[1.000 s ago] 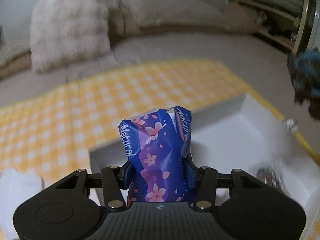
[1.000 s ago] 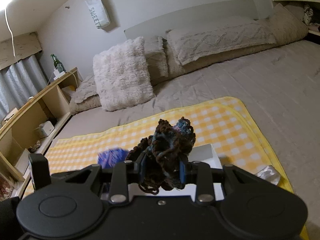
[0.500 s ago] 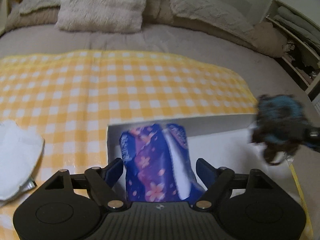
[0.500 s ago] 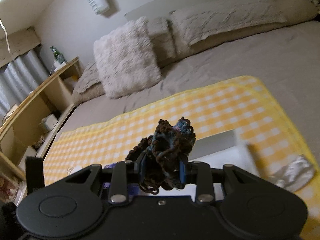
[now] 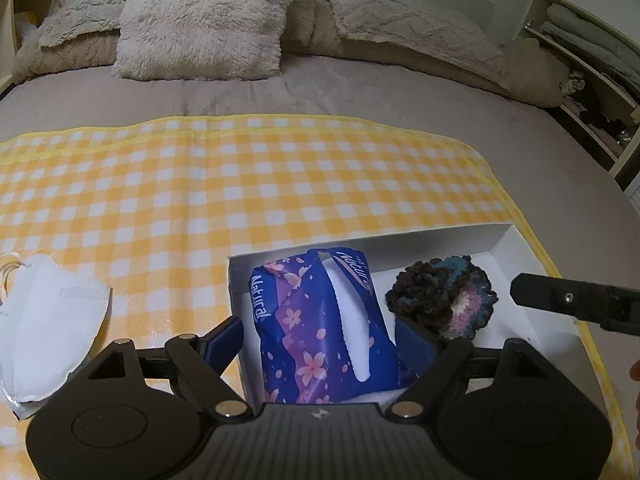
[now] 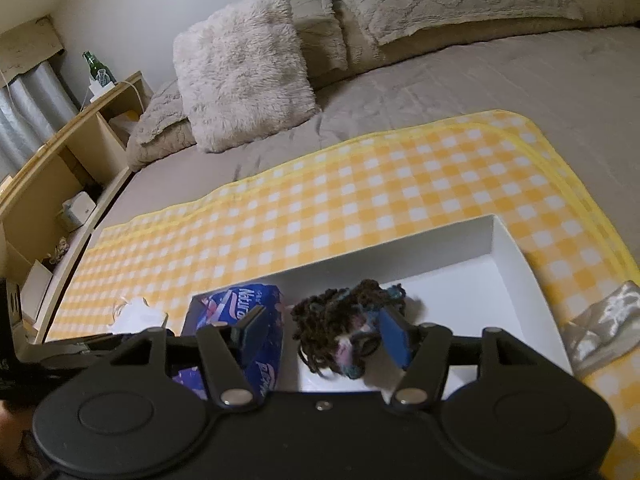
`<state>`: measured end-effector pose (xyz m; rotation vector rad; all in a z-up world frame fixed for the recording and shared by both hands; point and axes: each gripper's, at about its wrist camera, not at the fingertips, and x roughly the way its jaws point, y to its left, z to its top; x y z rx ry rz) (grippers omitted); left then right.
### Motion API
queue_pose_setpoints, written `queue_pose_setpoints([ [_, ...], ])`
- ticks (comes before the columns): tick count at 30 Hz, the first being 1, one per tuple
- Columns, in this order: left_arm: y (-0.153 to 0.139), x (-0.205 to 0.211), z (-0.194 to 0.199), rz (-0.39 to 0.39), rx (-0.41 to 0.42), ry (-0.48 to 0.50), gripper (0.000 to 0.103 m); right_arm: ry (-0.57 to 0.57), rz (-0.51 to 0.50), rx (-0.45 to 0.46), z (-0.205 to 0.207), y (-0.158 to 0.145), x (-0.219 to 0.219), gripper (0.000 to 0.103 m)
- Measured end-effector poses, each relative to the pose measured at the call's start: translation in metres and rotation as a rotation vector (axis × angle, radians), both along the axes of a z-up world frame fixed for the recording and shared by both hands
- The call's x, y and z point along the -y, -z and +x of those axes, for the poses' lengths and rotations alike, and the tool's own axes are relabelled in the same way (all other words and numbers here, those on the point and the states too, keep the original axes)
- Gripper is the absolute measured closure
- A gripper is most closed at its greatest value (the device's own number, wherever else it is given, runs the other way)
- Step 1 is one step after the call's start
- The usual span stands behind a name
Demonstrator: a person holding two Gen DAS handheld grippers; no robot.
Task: Organize soft objects
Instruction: 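Open left tool releasing the tissue pack while right tool releases the scrunchie in the tray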
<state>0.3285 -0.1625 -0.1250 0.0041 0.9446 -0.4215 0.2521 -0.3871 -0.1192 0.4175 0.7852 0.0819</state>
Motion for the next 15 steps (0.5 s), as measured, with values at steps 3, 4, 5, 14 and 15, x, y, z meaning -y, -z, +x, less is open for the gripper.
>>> queue_pose_setpoints([
  [3, -0.008, -0.001, -0.009, -0.001, 0.013, 0.004, 0.017, -0.002, -0.020, 0.001, -0.009, -0.006, -0.001, 0.039],
  [4, -0.011, -0.001, -0.011, -0.004, 0.018, 0.003, 0.017, -0.002, -0.023, 0.005, -0.012, -0.008, 0.000, 0.038],
  [5, -0.013, -0.003, -0.014, -0.006, 0.023, 0.001, 0.016, -0.001, -0.027, 0.009, -0.016, -0.011, -0.001, 0.038],
  [14, -0.042, -0.012, -0.040, -0.030, 0.079, -0.006, 0.012, 0.018, -0.057, 0.087, -0.049, -0.044, -0.002, 0.036],
  [15, -0.045, -0.014, -0.044, -0.033, 0.086, -0.006, 0.012, 0.018, -0.063, 0.096, -0.054, -0.048, -0.002, 0.036],
])
